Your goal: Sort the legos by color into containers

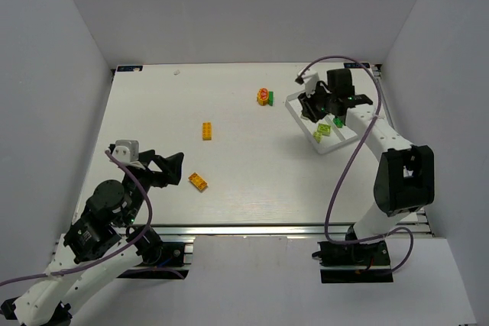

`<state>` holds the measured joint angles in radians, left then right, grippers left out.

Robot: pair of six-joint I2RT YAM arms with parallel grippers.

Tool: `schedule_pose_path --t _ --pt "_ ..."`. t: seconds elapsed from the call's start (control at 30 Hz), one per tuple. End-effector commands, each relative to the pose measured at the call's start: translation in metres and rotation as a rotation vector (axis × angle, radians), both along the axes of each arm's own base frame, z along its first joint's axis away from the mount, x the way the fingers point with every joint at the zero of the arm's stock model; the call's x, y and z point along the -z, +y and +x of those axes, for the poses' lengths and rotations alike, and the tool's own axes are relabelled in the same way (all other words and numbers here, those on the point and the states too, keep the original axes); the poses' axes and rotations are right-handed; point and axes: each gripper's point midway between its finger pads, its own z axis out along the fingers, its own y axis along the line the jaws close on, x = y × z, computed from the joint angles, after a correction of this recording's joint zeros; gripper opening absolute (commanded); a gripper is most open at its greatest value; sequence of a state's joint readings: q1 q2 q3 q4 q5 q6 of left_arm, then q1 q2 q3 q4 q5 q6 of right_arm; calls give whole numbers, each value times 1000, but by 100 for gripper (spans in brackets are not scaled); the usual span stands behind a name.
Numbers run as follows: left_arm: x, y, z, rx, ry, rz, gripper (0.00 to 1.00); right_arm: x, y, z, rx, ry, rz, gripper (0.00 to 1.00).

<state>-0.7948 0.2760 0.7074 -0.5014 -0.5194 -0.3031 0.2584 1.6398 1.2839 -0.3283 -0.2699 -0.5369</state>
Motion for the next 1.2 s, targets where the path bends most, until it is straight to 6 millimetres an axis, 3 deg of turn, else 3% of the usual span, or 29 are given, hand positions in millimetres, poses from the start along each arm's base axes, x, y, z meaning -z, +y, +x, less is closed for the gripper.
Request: schedule_pose_path --t 0.0,0.03,0.07,0.13,0.17,0.27,0.37,0.4,0.6,0.7,0.8,0.9,1.0,1.07,1.13,1.17 --pt "4 -4 1 19 8 19 98 2 -34 23 134 5 6 10" --pt "4 -4 1 19 8 19 98 13 -43 27 156 32 -5 10" --pt "5 -5 1 19 11 23 98 16 -62 33 194 40 -11 10" --pt "5 -5 1 24 10 21 98 22 -74 43 220 45 -28 13" --pt "6 -7 1 27 13 26 98 23 -90 51 256 33 -34 14" --pt "6 -8 1 33 10 27 98 27 -110 64 297 33 -23 17" --pt "7 -10 2 38 12 33 98 32 -116 75 308 41 -28 24" --pt "7 -10 2 40 14 34 98 34 -132 78 339 44 -31 27" --pt "7 -11 3 41 14 38 98 44 -143 85 355 64 -24 60" --pt "9 -12 3 46 16 41 98 36 -144 90 352 43 -6 63" --pt "9 -13 3 48 17 45 98 19 -137 94 330 12 20 61" --pt "10 -13 4 46 22 49 98 3 -114 97 252 -36 60 54" --pt "11 -12 4 40 25 52 98 -9 -63 97 109 -74 72 40" --pt "11 -12 5 37 26 54 98 -13 -30 92 -12 -84 111 40" --pt "13 -12 6 34 35 62 98 -5 5 83 -156 -84 96 54" --pt "14 -12 6 33 38 66 98 -14 17 85 -208 -107 101 64"
